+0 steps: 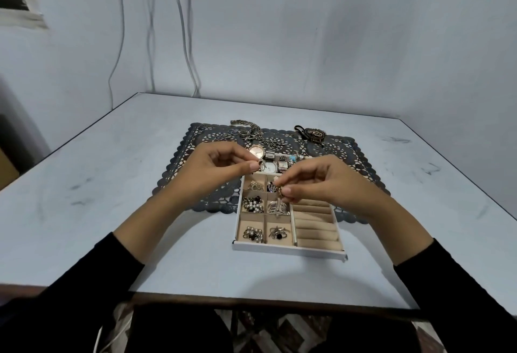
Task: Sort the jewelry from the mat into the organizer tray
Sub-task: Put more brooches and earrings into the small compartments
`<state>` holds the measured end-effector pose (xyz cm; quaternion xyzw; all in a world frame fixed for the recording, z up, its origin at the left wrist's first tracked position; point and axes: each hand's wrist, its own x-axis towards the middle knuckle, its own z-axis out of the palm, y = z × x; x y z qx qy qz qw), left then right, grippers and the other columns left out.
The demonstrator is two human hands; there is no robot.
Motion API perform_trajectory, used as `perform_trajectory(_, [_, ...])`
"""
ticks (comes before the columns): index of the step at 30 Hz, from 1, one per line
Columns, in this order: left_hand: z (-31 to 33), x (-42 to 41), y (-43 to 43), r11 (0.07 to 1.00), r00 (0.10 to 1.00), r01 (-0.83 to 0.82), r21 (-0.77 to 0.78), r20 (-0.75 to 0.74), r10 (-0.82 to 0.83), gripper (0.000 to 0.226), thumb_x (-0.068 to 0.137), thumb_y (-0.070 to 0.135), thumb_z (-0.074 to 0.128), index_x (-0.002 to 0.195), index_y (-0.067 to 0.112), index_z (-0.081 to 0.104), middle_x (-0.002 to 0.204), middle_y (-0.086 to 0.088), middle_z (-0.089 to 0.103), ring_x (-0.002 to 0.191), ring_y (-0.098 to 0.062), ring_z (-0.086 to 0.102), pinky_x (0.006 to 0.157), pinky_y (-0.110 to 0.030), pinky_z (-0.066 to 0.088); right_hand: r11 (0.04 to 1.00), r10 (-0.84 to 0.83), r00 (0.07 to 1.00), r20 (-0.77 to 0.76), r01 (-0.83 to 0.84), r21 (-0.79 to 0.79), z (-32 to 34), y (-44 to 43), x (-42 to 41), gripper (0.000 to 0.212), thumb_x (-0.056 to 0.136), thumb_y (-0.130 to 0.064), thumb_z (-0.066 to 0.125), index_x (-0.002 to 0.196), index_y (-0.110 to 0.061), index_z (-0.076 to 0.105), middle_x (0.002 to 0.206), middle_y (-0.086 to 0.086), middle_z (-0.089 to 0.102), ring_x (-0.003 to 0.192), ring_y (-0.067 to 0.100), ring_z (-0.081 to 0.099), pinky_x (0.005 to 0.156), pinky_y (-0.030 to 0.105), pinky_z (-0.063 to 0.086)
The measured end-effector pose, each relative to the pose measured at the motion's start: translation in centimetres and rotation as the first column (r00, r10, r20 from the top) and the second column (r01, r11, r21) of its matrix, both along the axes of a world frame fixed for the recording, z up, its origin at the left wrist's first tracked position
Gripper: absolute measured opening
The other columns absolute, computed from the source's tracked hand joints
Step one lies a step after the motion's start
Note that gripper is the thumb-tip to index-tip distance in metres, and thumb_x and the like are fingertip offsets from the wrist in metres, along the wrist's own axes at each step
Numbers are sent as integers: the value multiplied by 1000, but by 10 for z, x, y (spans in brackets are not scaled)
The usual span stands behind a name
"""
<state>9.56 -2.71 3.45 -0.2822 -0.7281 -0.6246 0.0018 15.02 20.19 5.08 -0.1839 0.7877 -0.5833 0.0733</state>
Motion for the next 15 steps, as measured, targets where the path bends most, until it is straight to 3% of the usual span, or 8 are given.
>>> perform_trajectory(8, [-1,1,4,999,1000,-23,-34,14,23,10,80,8,75,90,9,74,78,-7,74,70,-5,68,62,-12,49,983,66,995,73,-78,164,-4,-2,4,22,82,1,69,103,-1,72,89,21,72,89,38,70,88,44,55])
perform_trajectory(15, [-2,0,2,999,999,-21,-48,29,22,11,79,12,75,90,11,74,81,-10,75,71,-7,67,62,-14,50,922,90,996,-8,-80,378,1,-6,6,19,80,-9,75,99,-11,76,83,4,75,79,18,72,74,21,55])
